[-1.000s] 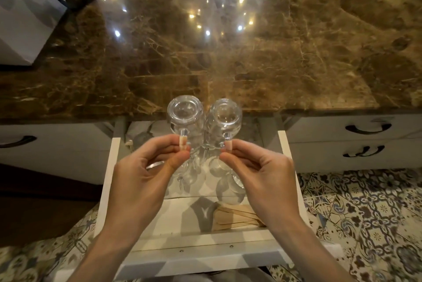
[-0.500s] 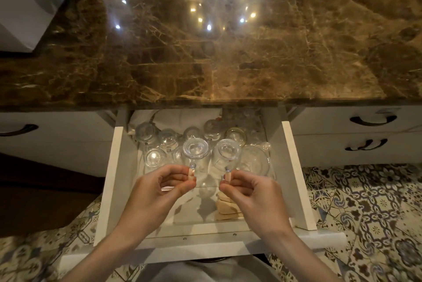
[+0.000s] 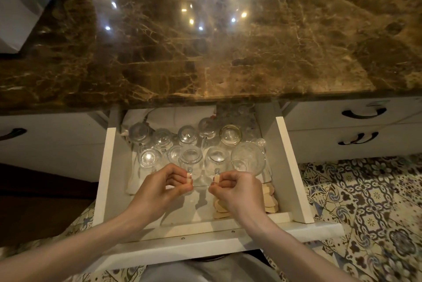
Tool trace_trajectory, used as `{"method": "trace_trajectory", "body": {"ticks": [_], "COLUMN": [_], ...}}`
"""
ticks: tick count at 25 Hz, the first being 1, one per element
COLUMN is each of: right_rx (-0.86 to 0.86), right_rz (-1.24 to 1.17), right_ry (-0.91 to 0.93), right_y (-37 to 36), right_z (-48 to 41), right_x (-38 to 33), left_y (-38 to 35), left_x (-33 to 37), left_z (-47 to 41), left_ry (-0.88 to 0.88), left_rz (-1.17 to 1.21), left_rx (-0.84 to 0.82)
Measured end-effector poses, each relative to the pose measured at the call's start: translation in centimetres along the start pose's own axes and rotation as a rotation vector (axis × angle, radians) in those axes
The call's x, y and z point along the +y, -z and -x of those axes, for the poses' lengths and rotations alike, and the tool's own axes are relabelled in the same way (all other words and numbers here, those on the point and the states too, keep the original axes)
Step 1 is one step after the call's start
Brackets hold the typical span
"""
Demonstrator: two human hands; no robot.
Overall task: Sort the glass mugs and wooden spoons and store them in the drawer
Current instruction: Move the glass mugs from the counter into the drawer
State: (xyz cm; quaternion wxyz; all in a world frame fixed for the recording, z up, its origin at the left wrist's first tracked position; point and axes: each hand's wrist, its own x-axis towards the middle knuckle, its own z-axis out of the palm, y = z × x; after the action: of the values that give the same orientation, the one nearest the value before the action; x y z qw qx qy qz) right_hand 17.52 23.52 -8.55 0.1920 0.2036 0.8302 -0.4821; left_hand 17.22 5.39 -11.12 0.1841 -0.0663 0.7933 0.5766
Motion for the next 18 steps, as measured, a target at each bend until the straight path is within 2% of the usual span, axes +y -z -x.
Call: {"method": "trace_trajectory", "body": {"ticks": [9, 18], "right_rx": [0.094, 0.179], "right_rz": [-0.041, -0.14], "right_ry": [-0.17, -0.178], "right_y": [-1.8, -4.3], "right_z": [-1.1, -2.9], "right_x": [0.5, 0.3], "left_y": [-1.9, -3.2], "left_x": [-3.0, -5.3], "left_z": [0.3, -0.8], "left_ry": [-0.028, 0.04], "left_rz": [0.003, 0.103], "left_rx": [-0.037, -0.01]}}
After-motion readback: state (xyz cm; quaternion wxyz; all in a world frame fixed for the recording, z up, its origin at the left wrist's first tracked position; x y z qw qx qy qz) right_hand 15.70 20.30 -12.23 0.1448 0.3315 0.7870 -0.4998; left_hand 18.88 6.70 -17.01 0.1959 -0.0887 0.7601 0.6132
